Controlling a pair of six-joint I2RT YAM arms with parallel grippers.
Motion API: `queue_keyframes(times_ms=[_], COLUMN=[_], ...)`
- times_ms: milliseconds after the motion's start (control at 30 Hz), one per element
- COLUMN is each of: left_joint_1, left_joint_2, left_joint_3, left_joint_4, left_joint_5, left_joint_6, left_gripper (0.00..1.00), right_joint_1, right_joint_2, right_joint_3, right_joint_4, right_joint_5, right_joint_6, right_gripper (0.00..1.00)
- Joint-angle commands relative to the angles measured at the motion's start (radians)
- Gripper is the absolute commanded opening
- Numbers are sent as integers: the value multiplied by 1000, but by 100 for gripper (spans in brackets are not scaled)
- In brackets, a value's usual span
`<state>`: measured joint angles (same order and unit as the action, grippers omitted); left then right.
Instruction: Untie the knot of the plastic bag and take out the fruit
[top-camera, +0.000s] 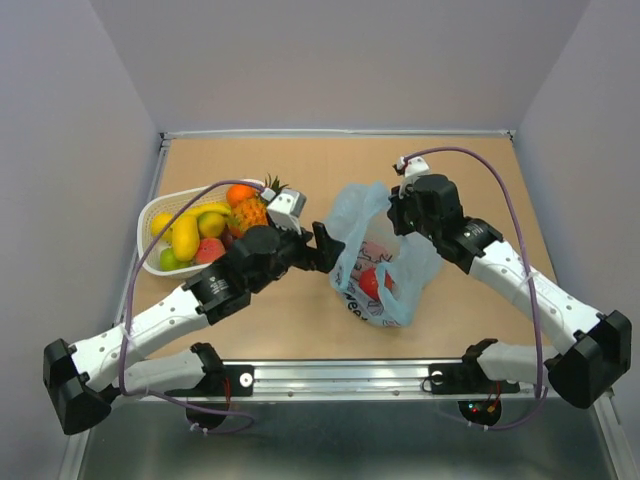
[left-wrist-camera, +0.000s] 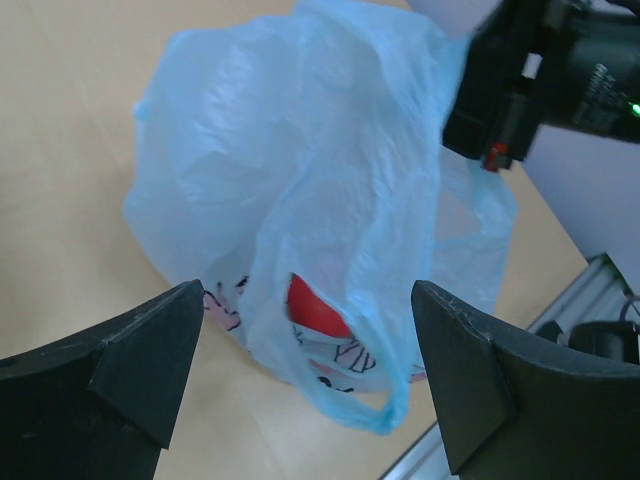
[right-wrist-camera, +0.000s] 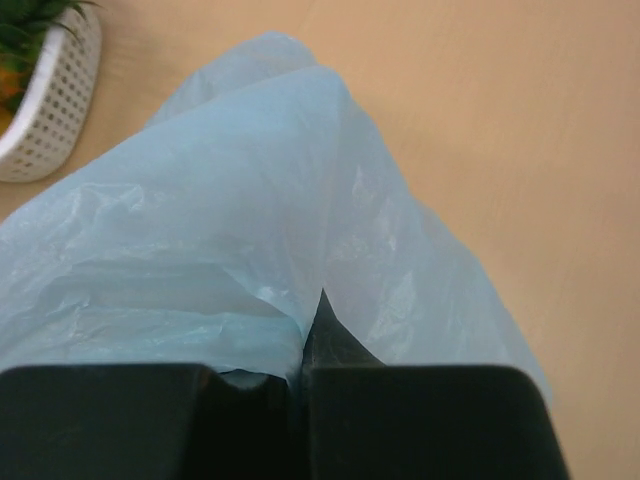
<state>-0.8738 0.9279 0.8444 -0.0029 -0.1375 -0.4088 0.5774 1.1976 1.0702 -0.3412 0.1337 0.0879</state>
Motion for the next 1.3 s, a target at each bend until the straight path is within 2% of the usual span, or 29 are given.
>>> queue_keyframes(times_ms=[0, 200, 333, 567, 667, 833, 1267], left_joint_1=[-185, -454, -521, -519, -501, -455, -422], left_joint_2=[22, 87, 184, 380, 463, 580, 877], left_joint_3=[-10, 77, 120, 169, 203, 223, 315], left_joint_4=[95, 70, 72, 72, 44, 44, 4], left_joint_5=[-178, -393, -465, -540, -537, -475, -317], left_joint_6=[-55, -53, -21, -47, -93, -139, -196], left_gripper=[95, 92, 91, 90, 94, 99, 99], right_joint_1=[-4, -4, -4, -5, -4, -4, -5], right_joint_2=[31, 59, 51, 23, 10, -10, -10], right_joint_3=[-58, -95, -110, -164, -179, -207, -231], right_joint_4=[-24, -25, -25, -24, -25, -25, -25], right_joint_5=[53, 81, 83, 84, 84, 95, 93], right_joint_6=[53, 111, 124, 139, 151, 165, 171], right_gripper=[1, 1, 1, 2, 2, 3, 4])
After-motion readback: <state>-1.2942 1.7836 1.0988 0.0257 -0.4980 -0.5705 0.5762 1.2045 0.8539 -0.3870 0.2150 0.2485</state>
